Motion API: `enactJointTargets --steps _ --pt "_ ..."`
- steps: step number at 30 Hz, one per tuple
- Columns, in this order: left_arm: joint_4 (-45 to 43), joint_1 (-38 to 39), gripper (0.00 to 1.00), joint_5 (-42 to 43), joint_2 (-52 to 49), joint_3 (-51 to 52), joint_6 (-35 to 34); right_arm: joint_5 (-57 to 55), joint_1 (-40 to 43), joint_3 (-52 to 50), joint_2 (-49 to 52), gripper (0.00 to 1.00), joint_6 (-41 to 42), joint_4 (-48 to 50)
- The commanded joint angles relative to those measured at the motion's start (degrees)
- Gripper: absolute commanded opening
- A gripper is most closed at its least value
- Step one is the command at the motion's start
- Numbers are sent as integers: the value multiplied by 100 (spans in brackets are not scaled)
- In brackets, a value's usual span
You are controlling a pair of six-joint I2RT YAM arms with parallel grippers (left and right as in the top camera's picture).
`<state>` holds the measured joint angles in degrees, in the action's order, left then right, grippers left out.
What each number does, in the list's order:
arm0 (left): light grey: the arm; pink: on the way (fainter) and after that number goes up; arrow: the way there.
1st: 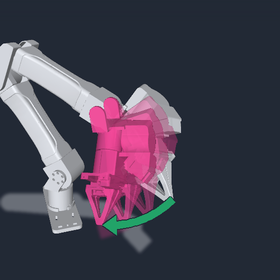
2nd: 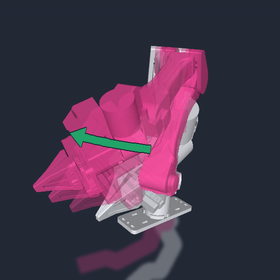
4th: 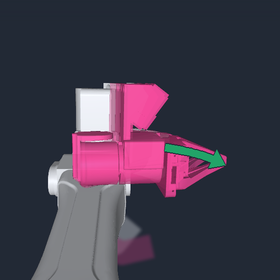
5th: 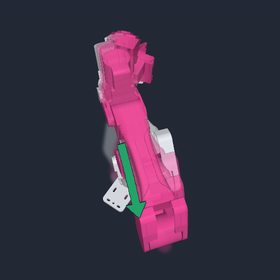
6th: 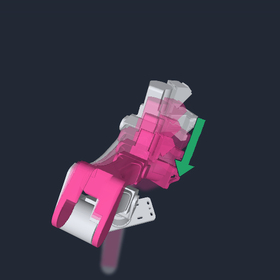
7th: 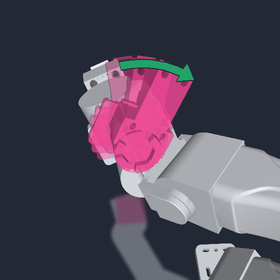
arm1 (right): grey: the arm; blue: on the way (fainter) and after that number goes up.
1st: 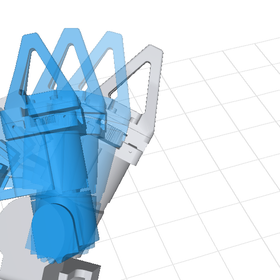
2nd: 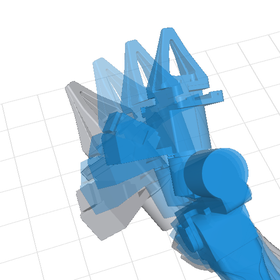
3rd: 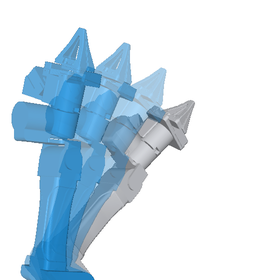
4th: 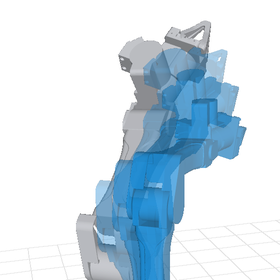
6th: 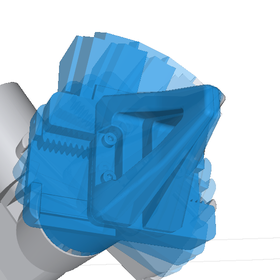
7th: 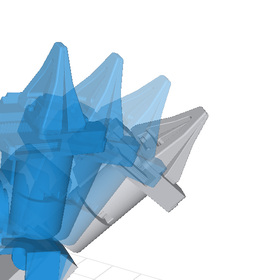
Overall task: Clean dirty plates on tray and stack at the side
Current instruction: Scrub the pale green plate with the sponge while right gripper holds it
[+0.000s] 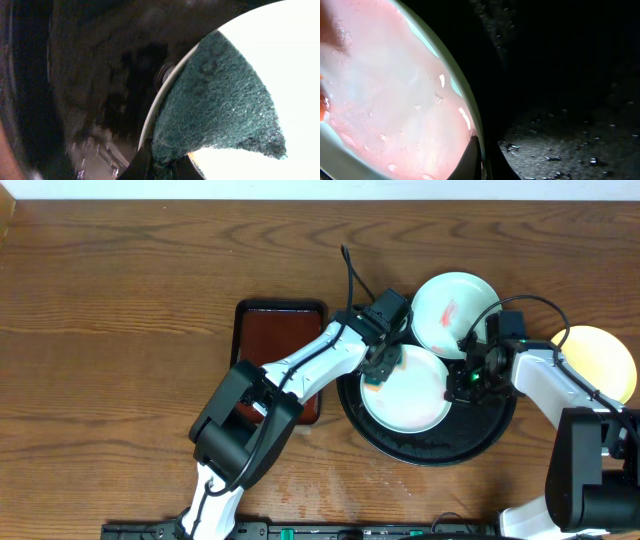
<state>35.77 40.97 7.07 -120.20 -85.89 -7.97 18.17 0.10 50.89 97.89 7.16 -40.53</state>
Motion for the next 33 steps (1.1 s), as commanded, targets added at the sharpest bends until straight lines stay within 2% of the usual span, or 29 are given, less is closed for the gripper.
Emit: enactJointTargets --steps 1,5,8,11,20,26,28,33 --pt "1045 -120 7 -535 -170 153 -374 -291 -96 -109 188 1 -31 -101" --pt "1209 -33 8 763 -170 155 -372 -291 -96 -109 188 1 140 -81" --pt "822 72 7 1668 -175 155 -374 -291 -96 -109 188 1 162 -24" --pt "391 249 8 2153 -175 155 -503 -291 -96 -109 188 1 160 -17" --pt "-1241 673 8 2050 -225 164 -807 -291 -96 -109 188 1 157 -39" --pt "-1467 496 7 1582 -428 166 -992 -291 -96 -109 188 1 155 -37" --pt "-1469 380 7 1263 -509 166 -992 -291 -96 -109 188 1 153 -37" --pt "-1537 70 7 -243 -538 160 -793 -291 -96 -109 188 1 136 -35"
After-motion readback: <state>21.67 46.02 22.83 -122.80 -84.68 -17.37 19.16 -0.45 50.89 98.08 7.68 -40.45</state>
